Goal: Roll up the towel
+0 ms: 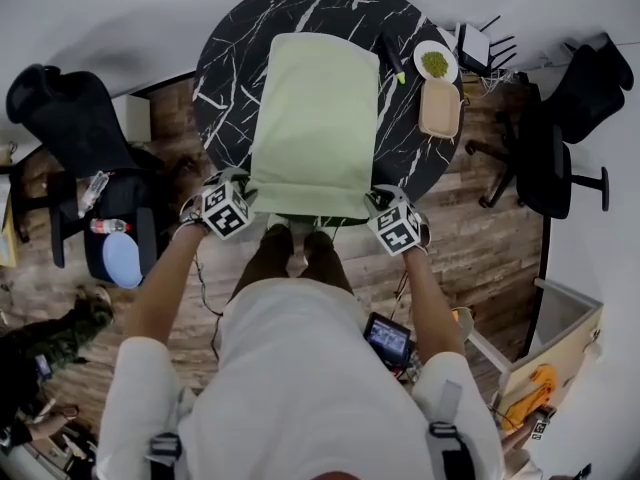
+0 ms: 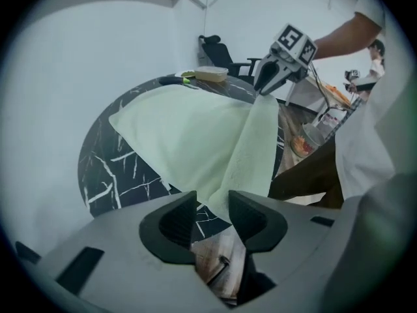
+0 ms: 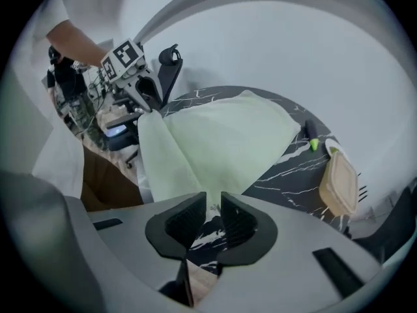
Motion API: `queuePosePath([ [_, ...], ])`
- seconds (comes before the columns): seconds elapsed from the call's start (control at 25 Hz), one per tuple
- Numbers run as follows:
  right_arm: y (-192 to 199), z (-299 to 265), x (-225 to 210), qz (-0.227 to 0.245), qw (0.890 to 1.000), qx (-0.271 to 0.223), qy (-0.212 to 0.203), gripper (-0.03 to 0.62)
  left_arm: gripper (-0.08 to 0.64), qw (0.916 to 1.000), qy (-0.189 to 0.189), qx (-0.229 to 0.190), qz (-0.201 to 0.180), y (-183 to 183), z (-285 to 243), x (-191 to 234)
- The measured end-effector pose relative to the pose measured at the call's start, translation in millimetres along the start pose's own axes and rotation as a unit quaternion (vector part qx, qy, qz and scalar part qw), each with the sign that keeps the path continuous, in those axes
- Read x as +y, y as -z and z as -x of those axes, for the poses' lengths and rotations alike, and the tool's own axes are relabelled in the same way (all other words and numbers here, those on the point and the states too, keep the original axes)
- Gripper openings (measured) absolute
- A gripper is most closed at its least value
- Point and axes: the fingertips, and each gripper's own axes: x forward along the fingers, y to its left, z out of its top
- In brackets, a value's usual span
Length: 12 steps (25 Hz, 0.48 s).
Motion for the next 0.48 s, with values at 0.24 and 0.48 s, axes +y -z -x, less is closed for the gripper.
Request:
queuePosePath([
  [0.24, -8.6, 31.0, 43.2, 0.158, 0.987, -0.034, 0.012, 0.028, 0.121, 0.9961, -0.043, -0.006, -0.077, 5.4, 20.1, -28.4],
  [0.48, 14.9, 14.4, 116.6, 0.259, 0.964, -0.007, -0.054, 0.023, 0.112, 0.9844, 0.004, 0.001, -0.176, 8.0, 6.3, -101.1],
])
